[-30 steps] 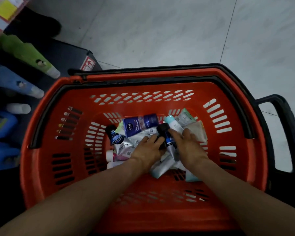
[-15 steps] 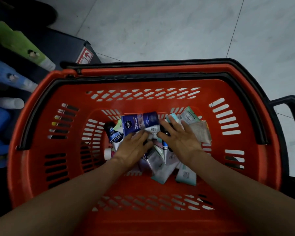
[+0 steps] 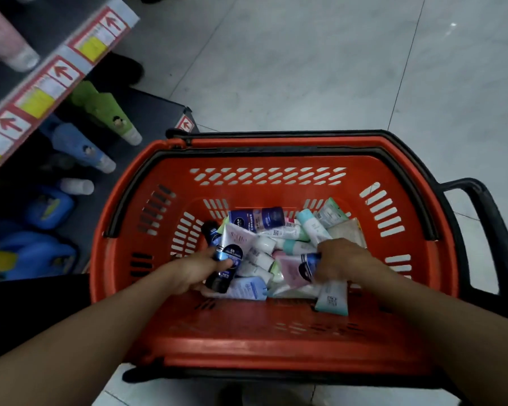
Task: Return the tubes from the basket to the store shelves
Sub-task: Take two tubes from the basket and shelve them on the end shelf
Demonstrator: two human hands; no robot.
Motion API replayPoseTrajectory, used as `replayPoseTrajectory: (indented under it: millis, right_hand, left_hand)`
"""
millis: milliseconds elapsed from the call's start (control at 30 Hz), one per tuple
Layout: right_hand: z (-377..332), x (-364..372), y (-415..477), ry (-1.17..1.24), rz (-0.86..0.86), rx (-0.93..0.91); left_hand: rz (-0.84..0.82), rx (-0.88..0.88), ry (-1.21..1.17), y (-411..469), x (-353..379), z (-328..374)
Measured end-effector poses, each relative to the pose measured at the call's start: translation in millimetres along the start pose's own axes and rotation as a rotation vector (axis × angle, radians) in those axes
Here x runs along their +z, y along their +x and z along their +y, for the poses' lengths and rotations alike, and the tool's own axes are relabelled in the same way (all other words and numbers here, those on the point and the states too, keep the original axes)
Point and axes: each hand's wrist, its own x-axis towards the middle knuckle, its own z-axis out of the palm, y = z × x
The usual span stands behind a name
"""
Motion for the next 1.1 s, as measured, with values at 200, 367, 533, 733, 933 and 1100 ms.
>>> replayPoseTrajectory:
  millis: [200, 367, 533, 733, 933, 1100]
  right_hand:
    - [11.7, -25.0, -35.8, 1.198, -0.014, -0.039]
    - [-13.5, -19.6, -77.5, 1.802, -0.105, -0.293]
    - [-40.6, -27.0, -107.8, 1.964, -0.137, -0.548]
    - [-46.2, -34.4, -119.9, 2.032, -0.149, -0.572]
    - [-52.0, -40.0, -131.1, 1.927, -0.103, -0.660]
    - [-115.4, -72.4, -159.9, 1.789, -0.085, -0.881]
  left_hand:
    - [-0.045, 0.172, -0.452, -42.0, 1.2, 26.6]
    - [-0.141, 0.370, -0.624, -89.2, 12.7, 42.0]
    - [-0.167, 0.579, -0.595, -123.4, 19.2, 54.3]
    - [-0.144, 0.666, -0.617, -141.8, 11.3, 59.8]
    - [-0.170, 0.698, -0.629, -165.6, 2.5, 67.9]
    - [0.055, 0.881, -0.580, -229.0, -34.6, 72.4]
